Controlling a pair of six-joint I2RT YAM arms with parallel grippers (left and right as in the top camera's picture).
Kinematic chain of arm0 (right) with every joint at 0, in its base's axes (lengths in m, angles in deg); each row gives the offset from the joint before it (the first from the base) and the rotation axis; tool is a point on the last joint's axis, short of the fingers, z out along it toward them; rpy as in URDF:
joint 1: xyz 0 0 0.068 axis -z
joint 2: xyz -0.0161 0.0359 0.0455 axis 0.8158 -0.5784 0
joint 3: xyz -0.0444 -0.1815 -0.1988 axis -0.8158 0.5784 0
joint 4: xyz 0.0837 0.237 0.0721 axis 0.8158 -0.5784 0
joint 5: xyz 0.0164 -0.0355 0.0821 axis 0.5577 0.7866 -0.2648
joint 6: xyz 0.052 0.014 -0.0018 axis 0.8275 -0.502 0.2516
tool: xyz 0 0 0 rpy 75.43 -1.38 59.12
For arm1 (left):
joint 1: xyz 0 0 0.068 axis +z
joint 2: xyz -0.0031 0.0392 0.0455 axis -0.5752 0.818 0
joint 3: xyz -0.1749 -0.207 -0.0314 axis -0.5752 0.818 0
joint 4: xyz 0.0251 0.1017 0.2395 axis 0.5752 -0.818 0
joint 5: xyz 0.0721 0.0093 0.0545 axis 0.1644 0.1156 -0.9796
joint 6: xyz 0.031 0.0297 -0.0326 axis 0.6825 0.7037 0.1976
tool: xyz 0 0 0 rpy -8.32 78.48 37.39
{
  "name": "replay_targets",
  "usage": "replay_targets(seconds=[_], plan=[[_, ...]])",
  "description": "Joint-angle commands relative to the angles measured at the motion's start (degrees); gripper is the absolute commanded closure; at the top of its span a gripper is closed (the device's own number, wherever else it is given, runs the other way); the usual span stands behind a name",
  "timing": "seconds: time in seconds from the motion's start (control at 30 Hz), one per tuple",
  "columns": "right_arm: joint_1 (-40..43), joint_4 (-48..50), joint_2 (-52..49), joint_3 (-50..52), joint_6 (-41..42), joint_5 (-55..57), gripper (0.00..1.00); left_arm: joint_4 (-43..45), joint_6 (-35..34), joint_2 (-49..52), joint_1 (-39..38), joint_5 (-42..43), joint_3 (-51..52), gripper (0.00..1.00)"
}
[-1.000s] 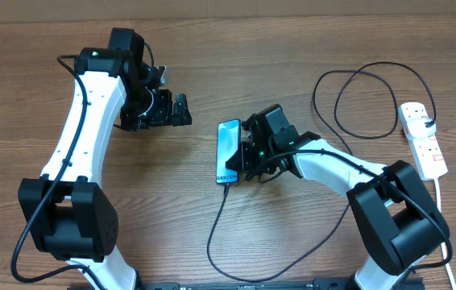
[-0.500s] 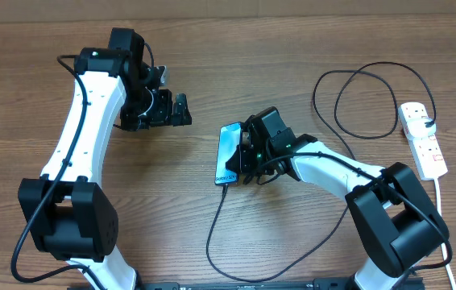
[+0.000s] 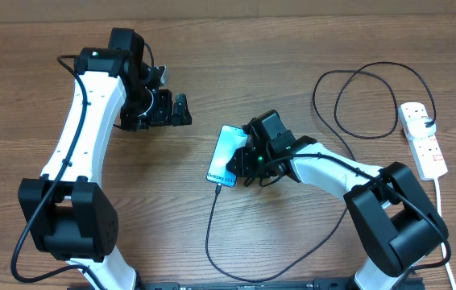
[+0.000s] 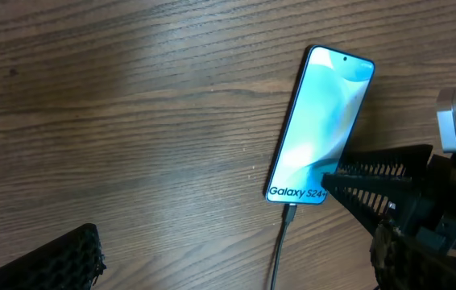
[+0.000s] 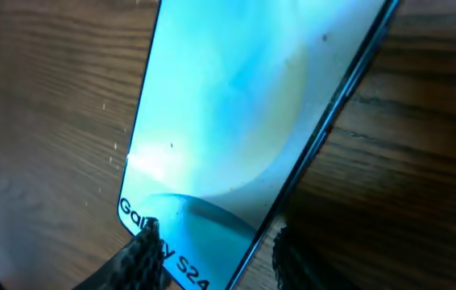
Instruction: Plug charger to phone and switch on socket
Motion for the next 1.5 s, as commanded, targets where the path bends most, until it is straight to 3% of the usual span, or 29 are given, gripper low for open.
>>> replay_targets(seconds=[0.0, 0.27, 0.67, 0.8, 1.0, 1.07, 1.17, 1.2, 1.47], plan=[[-0.33, 0.17, -0.28, 0.24, -0.26, 1.57, 0.55, 0.00, -0.35, -0.63, 0.07, -0.48, -0.04, 0.00], [-0.33, 0.17, -0.28, 0.24, -0.24, 1.75, 0.48, 0.00, -0.35, -0.63, 0.07, -0.48, -0.04, 0.00], [-0.20, -0.24, -0.26, 0.22, 0.02, 3.26, 0.48, 0.00, -0.35, -0.63, 0.07, -0.48, -0.04, 0.00], [-0.20, -0.28, -0.26, 0.22, -0.02, 3.23, 0.41, 0.00, -0.35, -0.63, 0.07, -0.48, -0.04, 0.00], [-0.20, -0.28, -0.26, 0.22, -0.02, 3.23, 0.39, 0.00, -0.35, -0.63, 0.07, -0.48, -0.04, 0.00], [-0.20, -0.26, -0.26, 0.22, -0.02, 3.23, 0.28, 0.00, -0.35, -0.63, 0.07, -0.48, -0.04, 0.00], [-0.20, -0.31, -0.28, 0.24, -0.04, 3.21, 0.03, 0.00, -0.35, -0.63, 0.07, -0.48, -0.04, 0.00], [-0.22, -0.33, -0.26, 0.24, -0.02, 3.21, 0.00, 0.00, -0.35, -0.63, 0.07, -0.48, -0.04, 0.00], [-0.20, -0.46, -0.26, 0.24, -0.02, 3.19, 0.00, 0.02, -0.35, -0.63, 0.07, -0.48, -0.04, 0.00]])
